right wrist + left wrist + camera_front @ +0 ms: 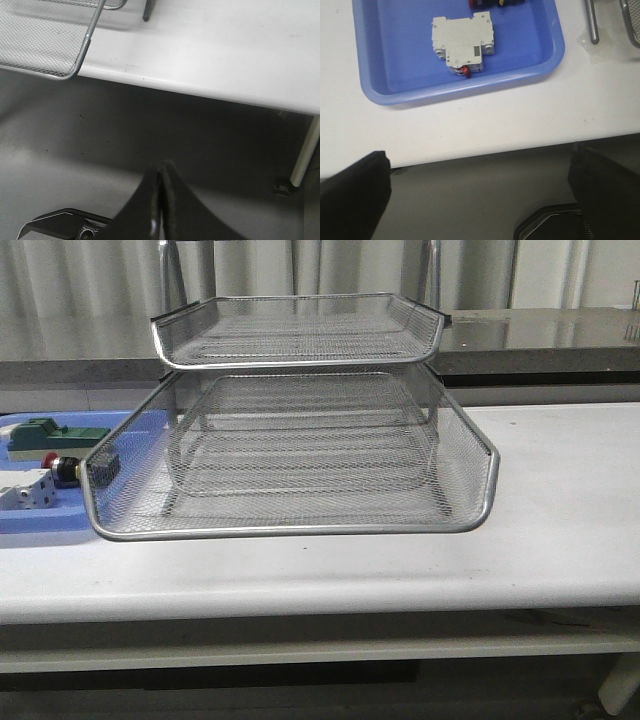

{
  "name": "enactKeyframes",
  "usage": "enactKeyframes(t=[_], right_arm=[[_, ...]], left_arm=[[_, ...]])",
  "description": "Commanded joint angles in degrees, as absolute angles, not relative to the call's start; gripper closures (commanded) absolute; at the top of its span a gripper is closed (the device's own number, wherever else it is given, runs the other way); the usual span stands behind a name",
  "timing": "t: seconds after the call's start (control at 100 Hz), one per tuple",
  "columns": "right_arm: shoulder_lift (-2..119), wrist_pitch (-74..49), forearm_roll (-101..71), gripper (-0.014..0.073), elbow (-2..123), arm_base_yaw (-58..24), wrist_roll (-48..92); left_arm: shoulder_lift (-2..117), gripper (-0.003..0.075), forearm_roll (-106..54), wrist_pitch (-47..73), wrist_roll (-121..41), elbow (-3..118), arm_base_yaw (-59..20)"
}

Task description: Place button on rack with both arms

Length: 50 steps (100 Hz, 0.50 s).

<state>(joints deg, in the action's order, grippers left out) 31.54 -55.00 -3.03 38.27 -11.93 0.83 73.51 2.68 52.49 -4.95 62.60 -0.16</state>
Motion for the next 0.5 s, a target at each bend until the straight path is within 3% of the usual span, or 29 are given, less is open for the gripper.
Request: enactKeyframes(t=[0.0, 0.21, 0.49], right_arm=[[31.68, -52.01, -2.75, 0.0653, 39.88, -11.7, 0.94], [31.68, -52.01, -2.75, 0.0653, 39.88, -11.7, 0.94], [31.68, -52.01, -2.75, 0.0653, 39.88, -11.7, 0.94]], left_arm=[[72.35, 0.0003, 1.81, 49.25, -4.84, 64.76, -0.15], [76.07, 0.0003, 2.16, 48.48, -5.93, 69.07, -0.15], [88.77, 0.0003, 0.0, 48.98, -21.98, 84.12, -0.15]])
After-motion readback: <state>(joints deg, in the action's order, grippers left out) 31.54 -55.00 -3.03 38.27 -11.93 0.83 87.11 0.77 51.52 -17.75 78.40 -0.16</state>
